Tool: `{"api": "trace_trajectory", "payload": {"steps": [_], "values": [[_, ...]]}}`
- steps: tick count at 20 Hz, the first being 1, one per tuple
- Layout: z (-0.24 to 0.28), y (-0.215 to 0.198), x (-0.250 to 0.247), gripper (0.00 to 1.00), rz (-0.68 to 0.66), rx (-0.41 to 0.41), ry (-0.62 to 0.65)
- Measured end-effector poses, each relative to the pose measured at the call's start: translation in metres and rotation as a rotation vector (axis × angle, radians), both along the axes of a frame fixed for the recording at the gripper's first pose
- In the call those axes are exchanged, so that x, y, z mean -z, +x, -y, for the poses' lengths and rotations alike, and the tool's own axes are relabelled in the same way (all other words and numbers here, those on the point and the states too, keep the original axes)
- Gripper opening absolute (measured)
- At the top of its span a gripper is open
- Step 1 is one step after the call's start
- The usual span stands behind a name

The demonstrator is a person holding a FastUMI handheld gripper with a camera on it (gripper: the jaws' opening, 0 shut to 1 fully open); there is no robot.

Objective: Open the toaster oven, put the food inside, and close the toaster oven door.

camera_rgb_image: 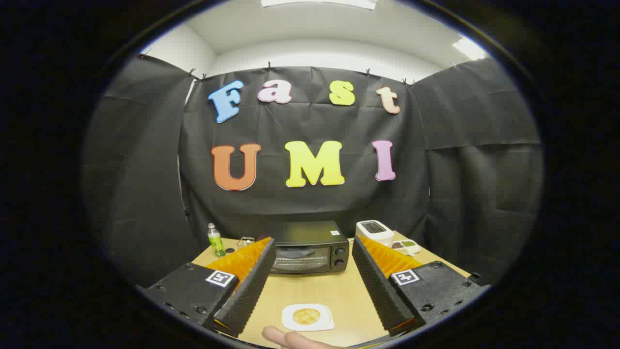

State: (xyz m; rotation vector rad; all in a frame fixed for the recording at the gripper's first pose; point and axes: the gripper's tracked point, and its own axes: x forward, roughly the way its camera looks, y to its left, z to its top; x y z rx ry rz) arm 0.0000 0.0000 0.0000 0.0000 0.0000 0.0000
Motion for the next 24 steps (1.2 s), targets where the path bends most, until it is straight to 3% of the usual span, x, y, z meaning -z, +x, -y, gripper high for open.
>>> {"api": "trace_trajectory", "payload": {"steps": [16, 20, 24], "values": [[0.007, 0.015, 0.018, 1.00, -0.032, 0.012, 0.003], [0.000, 0.041, 0.026, 1.00, -0.035, -0.001, 0.014], [-0.007, 0.096, 0.045, 1.00, -0.060, 0.005, 0.002]]}}
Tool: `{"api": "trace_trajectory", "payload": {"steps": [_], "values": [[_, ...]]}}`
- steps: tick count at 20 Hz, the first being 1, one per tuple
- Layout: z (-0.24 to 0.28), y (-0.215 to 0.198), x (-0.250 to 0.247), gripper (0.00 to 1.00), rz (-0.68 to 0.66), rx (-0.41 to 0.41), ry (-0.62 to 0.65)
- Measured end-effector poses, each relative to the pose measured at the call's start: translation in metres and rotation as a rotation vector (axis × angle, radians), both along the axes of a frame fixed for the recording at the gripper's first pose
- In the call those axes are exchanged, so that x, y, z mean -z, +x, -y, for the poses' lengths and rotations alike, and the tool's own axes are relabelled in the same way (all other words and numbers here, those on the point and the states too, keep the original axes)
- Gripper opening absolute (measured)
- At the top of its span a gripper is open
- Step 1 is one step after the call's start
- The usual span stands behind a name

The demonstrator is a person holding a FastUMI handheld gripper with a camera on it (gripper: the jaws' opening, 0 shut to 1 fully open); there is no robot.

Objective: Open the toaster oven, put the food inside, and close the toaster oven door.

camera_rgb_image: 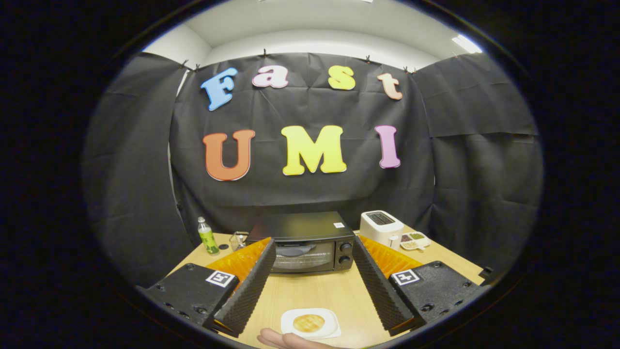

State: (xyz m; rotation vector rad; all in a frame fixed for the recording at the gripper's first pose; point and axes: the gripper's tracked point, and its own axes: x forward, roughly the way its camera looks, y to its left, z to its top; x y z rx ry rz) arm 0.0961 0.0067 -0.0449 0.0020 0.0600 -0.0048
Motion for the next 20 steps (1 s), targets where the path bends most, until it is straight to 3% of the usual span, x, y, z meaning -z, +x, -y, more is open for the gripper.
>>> {"api": "trace_trajectory", "payload": {"steps": [8, 10, 20], "values": [[-0.026, 0.138, 0.073, 1.00, -0.053, -0.052, -0.001], [-0.028, 0.164, 0.087, 1.00, -0.065, -0.034, -0.021], [-0.040, 0.232, 0.122, 1.00, -0.053, -0.016, -0.097]]}}
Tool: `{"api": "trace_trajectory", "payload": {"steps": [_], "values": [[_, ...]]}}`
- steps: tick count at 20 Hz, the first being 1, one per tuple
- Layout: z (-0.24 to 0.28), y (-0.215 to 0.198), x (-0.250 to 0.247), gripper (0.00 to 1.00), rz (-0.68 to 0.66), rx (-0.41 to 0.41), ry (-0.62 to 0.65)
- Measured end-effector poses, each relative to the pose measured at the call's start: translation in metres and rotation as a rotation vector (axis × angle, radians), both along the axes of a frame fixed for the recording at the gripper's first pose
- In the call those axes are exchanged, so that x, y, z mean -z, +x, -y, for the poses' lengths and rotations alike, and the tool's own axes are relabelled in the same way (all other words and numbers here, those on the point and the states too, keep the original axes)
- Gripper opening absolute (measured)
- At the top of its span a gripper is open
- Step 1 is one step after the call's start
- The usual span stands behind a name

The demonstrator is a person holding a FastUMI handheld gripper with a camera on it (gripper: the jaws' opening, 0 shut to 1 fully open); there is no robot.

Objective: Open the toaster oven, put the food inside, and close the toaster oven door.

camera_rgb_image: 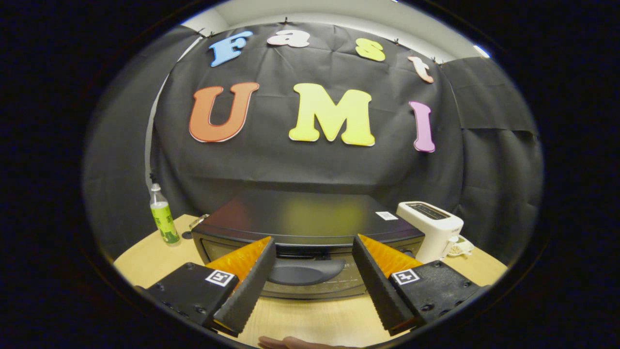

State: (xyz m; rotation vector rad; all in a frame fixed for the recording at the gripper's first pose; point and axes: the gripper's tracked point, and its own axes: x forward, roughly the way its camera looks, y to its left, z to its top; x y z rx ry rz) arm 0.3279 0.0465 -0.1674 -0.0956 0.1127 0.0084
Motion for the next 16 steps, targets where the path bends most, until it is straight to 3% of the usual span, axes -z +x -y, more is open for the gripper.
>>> {"api": "trace_trajectory", "payload": {"steps": [4, 11, 16], "values": [[0.000, 0.008, 0.003, 1.00, -0.016, 0.000, 0.073], [0.000, 0.007, 0.008, 1.00, -0.040, -0.013, 0.076], [0.003, -0.018, 0.016, 1.00, -0.042, -0.024, 0.070]]}}
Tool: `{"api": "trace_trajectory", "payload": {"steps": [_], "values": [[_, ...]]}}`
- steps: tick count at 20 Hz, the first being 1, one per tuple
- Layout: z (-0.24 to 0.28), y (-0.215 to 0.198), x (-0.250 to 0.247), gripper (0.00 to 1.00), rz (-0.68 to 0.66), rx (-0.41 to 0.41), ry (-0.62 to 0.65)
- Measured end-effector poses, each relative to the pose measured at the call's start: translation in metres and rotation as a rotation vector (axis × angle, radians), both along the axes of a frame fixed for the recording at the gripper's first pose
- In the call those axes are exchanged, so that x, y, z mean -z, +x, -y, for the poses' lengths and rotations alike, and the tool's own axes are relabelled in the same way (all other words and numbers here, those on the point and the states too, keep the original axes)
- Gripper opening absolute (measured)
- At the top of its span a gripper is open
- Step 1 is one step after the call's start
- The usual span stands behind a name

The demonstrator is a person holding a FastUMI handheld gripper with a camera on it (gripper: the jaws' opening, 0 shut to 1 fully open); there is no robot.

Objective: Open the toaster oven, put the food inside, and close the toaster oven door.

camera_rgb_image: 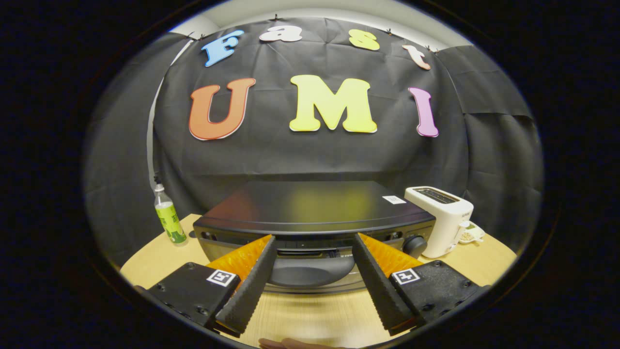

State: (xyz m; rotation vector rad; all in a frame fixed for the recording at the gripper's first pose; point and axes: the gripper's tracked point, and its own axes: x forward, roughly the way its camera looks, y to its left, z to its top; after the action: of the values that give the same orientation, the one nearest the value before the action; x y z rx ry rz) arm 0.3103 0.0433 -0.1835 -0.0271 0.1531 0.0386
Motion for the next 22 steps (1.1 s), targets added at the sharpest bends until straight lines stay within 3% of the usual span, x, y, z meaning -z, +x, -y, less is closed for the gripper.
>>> {"api": "trace_trajectory", "payload": {"steps": [6, 9, 22], "values": [[0.014, -0.087, 0.062, 1.00, -0.120, -0.055, 0.031], [0.029, -0.121, 0.057, 1.00, -0.093, -0.052, 0.127], [0.051, -0.158, 0.079, 1.00, -0.178, -0.036, 0.161]]}}
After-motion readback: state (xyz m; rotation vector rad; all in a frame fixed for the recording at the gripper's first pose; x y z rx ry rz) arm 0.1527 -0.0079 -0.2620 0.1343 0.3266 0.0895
